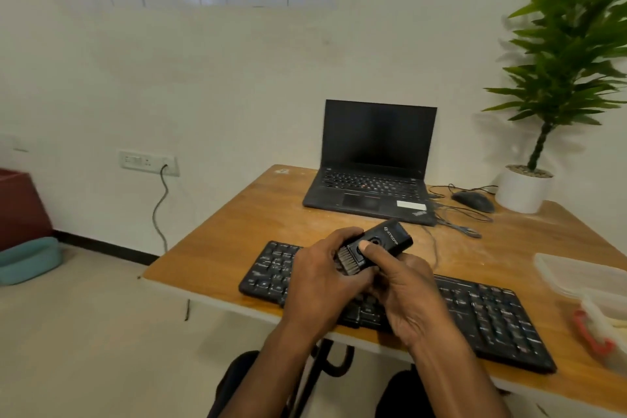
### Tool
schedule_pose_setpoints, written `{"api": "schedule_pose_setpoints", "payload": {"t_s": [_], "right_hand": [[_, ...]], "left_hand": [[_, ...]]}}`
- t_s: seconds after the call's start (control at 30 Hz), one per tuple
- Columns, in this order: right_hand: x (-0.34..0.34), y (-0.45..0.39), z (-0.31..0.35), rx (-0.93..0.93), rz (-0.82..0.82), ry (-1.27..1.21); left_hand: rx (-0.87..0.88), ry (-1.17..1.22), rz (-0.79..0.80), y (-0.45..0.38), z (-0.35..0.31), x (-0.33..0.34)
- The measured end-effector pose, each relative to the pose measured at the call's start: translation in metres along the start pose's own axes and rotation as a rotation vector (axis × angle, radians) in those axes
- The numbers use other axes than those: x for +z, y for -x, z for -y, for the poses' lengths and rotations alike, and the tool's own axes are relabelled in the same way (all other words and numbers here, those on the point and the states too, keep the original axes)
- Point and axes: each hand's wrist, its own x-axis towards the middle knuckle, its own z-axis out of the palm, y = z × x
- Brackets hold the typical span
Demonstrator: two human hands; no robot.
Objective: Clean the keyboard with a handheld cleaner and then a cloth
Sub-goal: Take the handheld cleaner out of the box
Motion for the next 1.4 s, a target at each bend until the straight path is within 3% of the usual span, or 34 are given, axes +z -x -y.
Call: {"api": "schedule_pose_setpoints", "payload": {"t_s": [0.17,0.33,0.5,0.6,0.9,1.17,1.4], "right_hand": [[0.022,-0.007,-0.007,-0.082,0.096,0.184],[0.031,-0.016,-0.022,-0.290,0.165,0.613],[0.056,-0.026,-0.038,-0.442,0.344,0.886],[0.070,-0.032,-0.046,-0.498,0.407,0.996],[0.101,-0.048,-0.060,-0.570,0.529,1.139],[0.057,-0.039,-0.038,-0.513,0.459,1.181],[0.092,-0.034,-0.065,-0.570,0.458,1.131]], "left_hand": [[-0.036,0.063,0.036,-0.005,0.019,-0.047],[-0.128,-0.049,-0.157,-0.026,0.077,-0.116],[-0.285,-0.257,0.065,-0.053,0.123,-0.134],[-0.270,-0.327,0.160,-0.062,0.126,-0.129],[-0.233,-0.388,0.212,-0.068,0.136,-0.126],[-0.250,-0.377,0.296,-0.075,0.136,-0.123],[-0.259,-0.360,0.240,-0.065,0.122,-0.126]]}}
